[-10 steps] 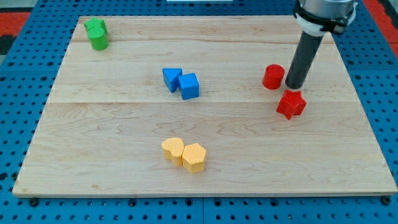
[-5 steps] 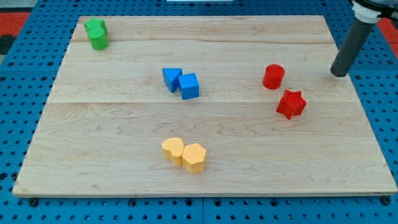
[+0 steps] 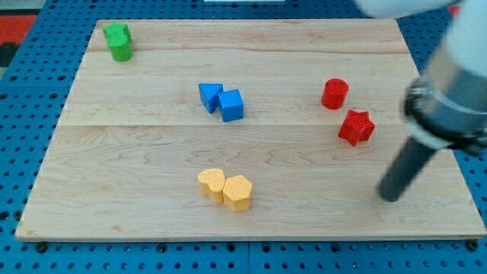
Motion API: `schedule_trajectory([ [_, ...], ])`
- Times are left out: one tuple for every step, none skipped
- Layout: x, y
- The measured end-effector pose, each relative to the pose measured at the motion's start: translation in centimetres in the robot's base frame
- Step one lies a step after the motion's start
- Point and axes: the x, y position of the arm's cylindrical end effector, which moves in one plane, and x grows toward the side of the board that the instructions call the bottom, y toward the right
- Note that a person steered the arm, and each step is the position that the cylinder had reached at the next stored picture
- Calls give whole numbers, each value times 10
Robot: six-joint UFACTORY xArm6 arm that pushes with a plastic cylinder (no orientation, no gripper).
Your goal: Push the red star towards the bottom right
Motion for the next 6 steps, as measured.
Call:
schedule_trajectory([
  [-9, -67],
  [-27, -78],
  [-54, -67],
  [-79, -57],
  [-129, -82],
  [-153, -26],
])
